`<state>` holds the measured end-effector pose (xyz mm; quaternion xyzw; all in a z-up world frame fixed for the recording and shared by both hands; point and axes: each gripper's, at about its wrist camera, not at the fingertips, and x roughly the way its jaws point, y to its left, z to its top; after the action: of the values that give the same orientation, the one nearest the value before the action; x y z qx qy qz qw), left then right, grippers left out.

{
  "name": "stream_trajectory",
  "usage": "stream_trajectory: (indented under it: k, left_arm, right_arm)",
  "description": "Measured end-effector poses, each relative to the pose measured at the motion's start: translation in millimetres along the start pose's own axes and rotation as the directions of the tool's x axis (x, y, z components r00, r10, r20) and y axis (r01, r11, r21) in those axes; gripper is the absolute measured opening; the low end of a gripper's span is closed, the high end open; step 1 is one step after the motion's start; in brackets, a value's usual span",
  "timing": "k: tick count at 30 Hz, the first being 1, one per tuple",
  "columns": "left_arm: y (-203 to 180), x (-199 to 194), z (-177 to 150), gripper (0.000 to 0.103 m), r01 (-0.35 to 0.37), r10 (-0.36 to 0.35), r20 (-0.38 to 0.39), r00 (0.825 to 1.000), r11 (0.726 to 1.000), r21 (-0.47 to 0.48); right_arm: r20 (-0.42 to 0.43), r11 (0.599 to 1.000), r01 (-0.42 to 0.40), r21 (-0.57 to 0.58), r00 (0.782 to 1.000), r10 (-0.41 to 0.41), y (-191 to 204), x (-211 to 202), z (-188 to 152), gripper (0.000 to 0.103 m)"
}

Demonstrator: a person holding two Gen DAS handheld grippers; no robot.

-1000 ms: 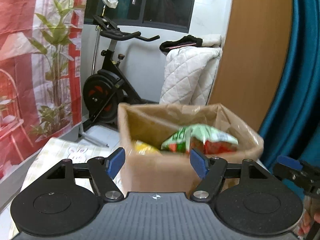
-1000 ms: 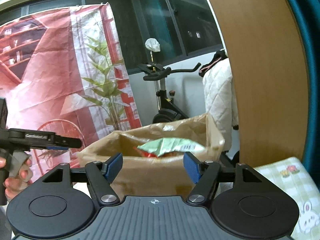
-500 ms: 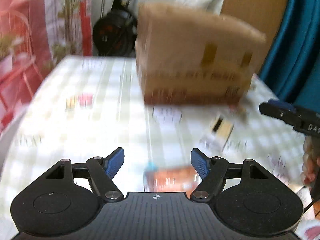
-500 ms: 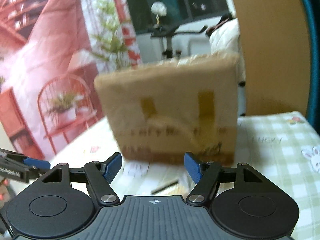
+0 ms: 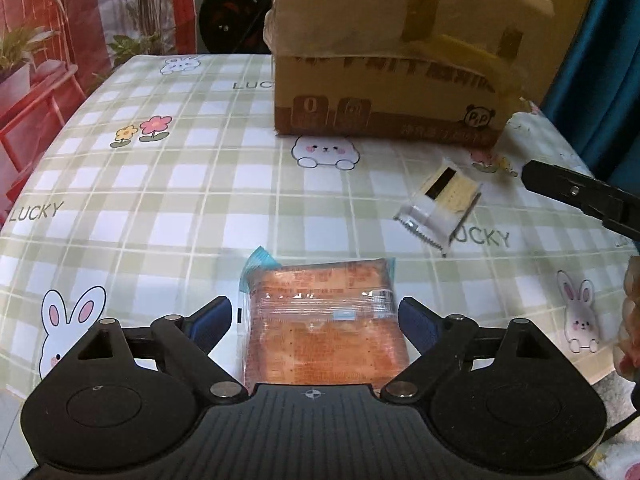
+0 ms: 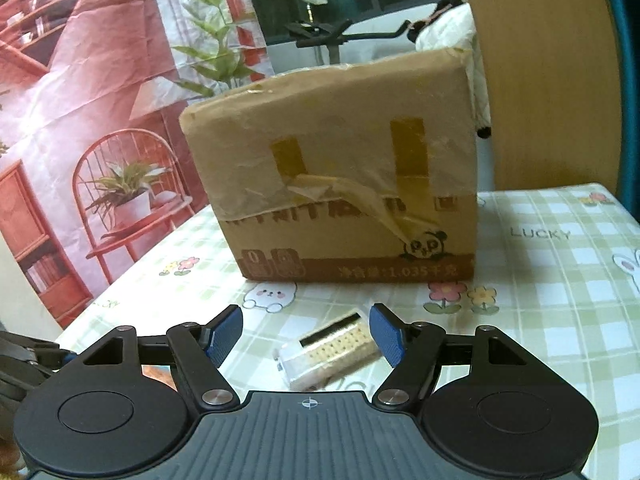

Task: Organize snacks
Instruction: 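Grasp the orange bread pack with the left gripper while the right grasps the white cracker packet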

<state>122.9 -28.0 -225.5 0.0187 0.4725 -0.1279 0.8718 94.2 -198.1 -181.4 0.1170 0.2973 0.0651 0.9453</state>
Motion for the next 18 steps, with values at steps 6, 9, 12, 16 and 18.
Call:
stream_trajectory:
  k: [6, 9, 12, 16, 18]
  left_arm:
    - [-7, 17, -1, 0.099, -0.027, 0.028, -0.031, 0.999, 0.999, 0.044]
    - [-9, 28, -2, 0.099, -0.042, 0.045, -0.051, 0.998, 0.998, 0.052]
    - [-2, 28, 1, 0.094, -0.049, 0.05, -0.018, 0.999, 0.998, 0.029]
    - [6, 28, 6, 0.087, -0.111, 0.111, 0.039, 0.993, 0.994, 0.011]
    - [11, 29, 8, 0.086, -0.128, 0.129, 0.053, 0.99, 0.992, -0.011]
  right_arm:
    - [-0.046, 0.999, 0.012, 0.038, 0.999, -0.01, -12, 12, -10, 0.068]
    - [-0.072, 0.999, 0.007, 0.038, 0.997, -0.004, -12, 18, -13, 0.068]
    - [-0.092, 0.999, 0.003, 0.043, 0.996, 0.001, -13, 24, -15, 0.069]
    - [-0.13, 0.997, -0.011, 0.077, 0.991, 0.021, -16, 36, -15, 0.07]
    - [-0.174, 0.994, -0.029, 0.108, 0.984, 0.048, -19, 48, -14, 0.071]
